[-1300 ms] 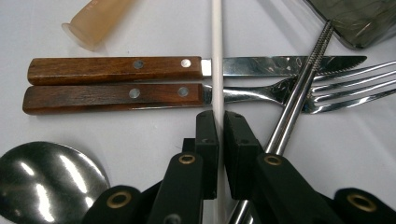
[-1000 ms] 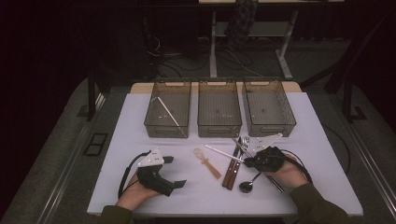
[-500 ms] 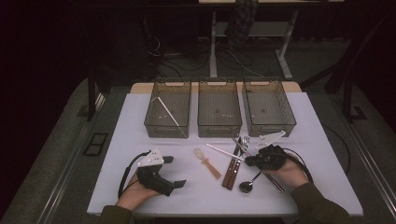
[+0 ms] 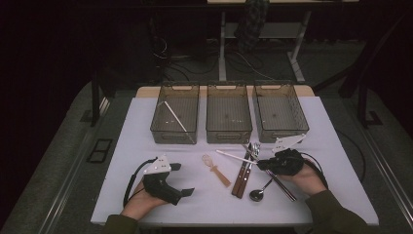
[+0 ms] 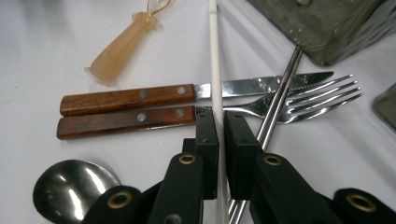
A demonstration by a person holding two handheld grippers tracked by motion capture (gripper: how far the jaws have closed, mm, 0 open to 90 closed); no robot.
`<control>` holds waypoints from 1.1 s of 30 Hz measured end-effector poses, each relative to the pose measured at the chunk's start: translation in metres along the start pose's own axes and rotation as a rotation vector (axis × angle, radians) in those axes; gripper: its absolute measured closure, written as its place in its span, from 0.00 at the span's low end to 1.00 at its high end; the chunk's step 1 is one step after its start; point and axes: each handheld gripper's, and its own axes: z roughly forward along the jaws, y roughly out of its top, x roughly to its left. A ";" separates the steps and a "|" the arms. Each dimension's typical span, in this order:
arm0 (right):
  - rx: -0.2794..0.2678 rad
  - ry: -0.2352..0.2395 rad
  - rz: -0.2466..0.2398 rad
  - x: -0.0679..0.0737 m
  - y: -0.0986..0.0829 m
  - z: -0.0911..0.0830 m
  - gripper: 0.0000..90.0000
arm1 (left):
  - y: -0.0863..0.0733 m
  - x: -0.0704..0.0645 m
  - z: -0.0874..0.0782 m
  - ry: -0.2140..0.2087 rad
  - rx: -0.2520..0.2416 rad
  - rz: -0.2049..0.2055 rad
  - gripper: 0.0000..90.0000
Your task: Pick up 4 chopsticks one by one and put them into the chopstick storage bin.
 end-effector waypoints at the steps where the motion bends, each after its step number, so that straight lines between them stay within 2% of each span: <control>1: -0.005 0.001 -0.001 0.000 0.000 -0.001 0.94 | 0.000 0.000 0.000 0.000 0.000 0.000 0.00; 11: -0.043 0.007 0.008 0.001 0.004 -0.008 0.94 | 0.000 0.000 0.000 0.000 0.001 0.001 0.00; 18: -0.097 0.022 0.033 0.002 0.008 -0.013 0.94 | 0.000 0.000 0.000 0.001 0.001 0.002 0.00; 33: -0.177 0.015 0.042 0.004 0.027 -0.021 0.94 | 0.000 0.001 0.001 0.001 0.009 0.006 0.00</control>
